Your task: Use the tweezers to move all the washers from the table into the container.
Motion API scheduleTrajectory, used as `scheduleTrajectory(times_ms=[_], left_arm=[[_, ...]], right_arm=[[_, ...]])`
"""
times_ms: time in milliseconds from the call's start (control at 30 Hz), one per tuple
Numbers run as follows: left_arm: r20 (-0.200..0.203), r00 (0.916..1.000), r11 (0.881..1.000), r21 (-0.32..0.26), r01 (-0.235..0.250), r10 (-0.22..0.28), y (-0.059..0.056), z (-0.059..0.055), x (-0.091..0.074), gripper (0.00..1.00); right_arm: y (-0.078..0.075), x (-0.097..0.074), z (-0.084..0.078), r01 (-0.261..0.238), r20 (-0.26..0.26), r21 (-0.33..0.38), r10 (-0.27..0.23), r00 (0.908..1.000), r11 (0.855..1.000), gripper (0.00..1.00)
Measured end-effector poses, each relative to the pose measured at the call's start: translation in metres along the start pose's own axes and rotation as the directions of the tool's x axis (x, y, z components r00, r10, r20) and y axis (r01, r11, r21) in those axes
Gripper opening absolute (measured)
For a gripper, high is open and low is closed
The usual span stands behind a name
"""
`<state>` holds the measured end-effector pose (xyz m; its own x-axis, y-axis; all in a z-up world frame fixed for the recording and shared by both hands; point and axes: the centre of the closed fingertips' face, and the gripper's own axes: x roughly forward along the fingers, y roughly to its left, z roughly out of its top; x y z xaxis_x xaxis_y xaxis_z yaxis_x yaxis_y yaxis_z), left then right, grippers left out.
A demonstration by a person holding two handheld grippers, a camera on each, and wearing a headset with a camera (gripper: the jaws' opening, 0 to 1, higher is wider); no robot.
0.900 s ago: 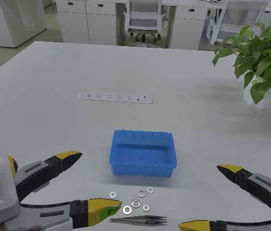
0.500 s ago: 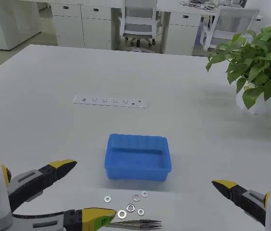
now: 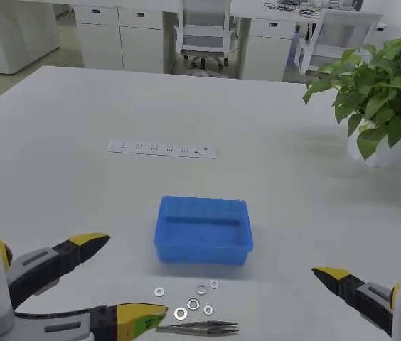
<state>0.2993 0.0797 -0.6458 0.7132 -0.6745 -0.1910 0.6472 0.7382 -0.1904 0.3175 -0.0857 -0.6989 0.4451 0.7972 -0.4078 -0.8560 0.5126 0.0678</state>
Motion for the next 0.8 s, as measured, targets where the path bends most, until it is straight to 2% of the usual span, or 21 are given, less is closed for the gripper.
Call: scheduleTrajectory(times_ms=[433, 800], left_arm=[[-0.007, 1.0, 1.0, 0.005, -0.005, 0.005, -0.001, -0.004, 0.0, 0.9], [-0.032, 0.9995, 1.0, -0.009, -0.001, 0.001, 0.003, -0.015, 0.004, 0.9]], right_arm=[[-0.001, -0.002, 0.003, 0.004, 0.001, -0.012, -0.004, 1.0, 1.0, 0.97], [-0.006, 0.004, 0.006, -0.002, -0.009, -0.021, 0.002, 1.0, 1.0, 0.97]])
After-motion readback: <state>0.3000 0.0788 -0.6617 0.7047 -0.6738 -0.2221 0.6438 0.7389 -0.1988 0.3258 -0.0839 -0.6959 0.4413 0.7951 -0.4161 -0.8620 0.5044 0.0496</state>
